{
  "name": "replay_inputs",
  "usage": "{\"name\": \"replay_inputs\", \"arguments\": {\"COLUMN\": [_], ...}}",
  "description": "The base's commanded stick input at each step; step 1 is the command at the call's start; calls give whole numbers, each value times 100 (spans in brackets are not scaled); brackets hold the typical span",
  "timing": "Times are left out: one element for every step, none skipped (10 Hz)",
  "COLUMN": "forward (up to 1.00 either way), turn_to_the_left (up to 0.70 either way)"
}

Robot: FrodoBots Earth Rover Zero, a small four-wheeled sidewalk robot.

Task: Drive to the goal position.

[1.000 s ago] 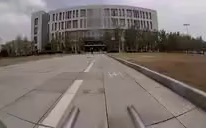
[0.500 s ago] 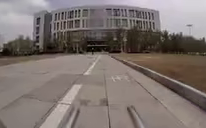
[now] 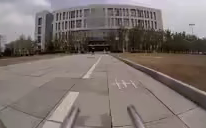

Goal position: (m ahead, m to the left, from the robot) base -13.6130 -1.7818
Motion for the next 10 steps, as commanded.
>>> {"name": "replay_inputs", "arguments": {"forward": [68,68,68,68,68,68,68,68,68,68], "turn_to_the_left": [0,0,0,0,-22,-34,-34,-34,-34,-34]}}
